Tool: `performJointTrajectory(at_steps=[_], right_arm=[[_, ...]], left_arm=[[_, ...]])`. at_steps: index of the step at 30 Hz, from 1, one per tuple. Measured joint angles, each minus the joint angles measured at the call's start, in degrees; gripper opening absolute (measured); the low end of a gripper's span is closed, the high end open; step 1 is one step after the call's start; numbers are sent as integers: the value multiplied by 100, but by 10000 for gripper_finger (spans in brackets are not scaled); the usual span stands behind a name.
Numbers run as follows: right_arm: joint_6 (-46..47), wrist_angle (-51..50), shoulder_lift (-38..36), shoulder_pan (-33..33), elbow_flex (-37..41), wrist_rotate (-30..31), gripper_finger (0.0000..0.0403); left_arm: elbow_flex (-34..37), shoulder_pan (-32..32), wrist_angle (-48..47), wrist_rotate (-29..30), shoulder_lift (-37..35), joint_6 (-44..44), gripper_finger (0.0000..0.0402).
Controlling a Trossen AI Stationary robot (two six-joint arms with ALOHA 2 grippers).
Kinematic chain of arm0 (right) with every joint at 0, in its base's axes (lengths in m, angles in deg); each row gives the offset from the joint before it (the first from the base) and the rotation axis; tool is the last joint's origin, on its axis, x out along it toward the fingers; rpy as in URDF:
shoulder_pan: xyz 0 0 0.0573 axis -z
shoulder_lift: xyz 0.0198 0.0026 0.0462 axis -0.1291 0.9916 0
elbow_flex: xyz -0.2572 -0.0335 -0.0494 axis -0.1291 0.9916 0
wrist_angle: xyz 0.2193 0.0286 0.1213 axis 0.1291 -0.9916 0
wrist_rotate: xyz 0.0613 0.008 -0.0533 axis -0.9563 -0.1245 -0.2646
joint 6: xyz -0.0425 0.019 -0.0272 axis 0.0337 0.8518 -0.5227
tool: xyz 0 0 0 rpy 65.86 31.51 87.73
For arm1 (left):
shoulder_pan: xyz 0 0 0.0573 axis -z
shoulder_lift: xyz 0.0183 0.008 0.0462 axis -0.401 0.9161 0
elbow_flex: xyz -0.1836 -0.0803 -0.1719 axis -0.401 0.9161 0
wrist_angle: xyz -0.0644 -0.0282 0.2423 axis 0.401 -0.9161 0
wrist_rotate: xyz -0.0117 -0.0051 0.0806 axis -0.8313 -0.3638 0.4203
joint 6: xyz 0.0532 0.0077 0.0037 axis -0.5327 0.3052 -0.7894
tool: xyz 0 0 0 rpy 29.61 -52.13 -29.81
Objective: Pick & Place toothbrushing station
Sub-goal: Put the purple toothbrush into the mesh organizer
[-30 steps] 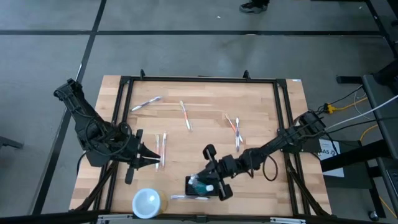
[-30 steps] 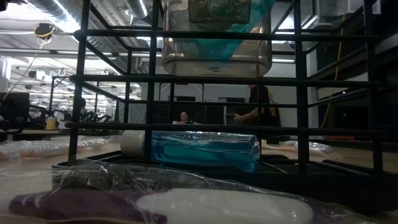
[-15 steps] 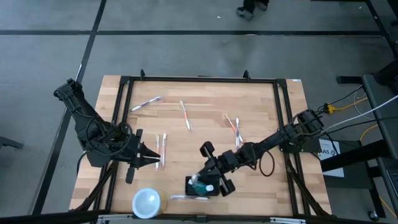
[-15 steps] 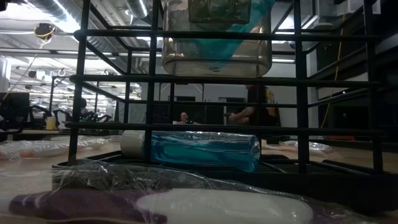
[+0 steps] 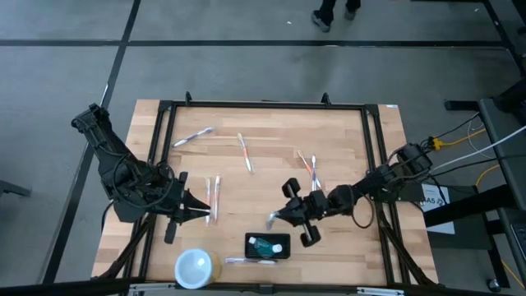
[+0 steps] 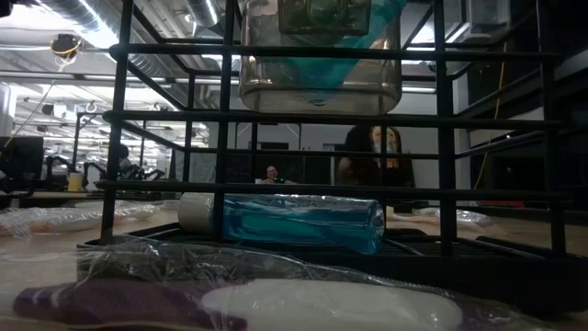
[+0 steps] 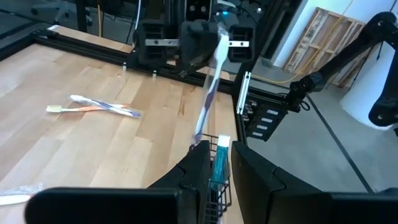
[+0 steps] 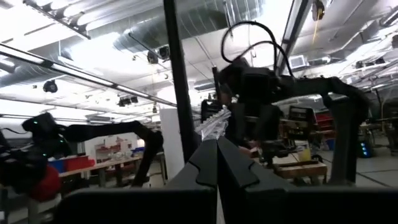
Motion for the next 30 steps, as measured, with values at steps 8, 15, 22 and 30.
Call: performJointTrajectory(at_steps=[8,15,22,30], right_arm=[[-299,-21,-392,-710,538,1030,0],[-460,-1,-424,-1260,681,1832,0],[-596,-140,-408,-1267,681,1868,0],[-427,-69,-97,-1246,681,1815,0]], left_arm=[[1,2,-116,-6,0,58,61],[1,0,-116,-5,0,87,61],[1,-5,-70,-2,0,90,61],[1,-5,-72,-4,51,129,61]])
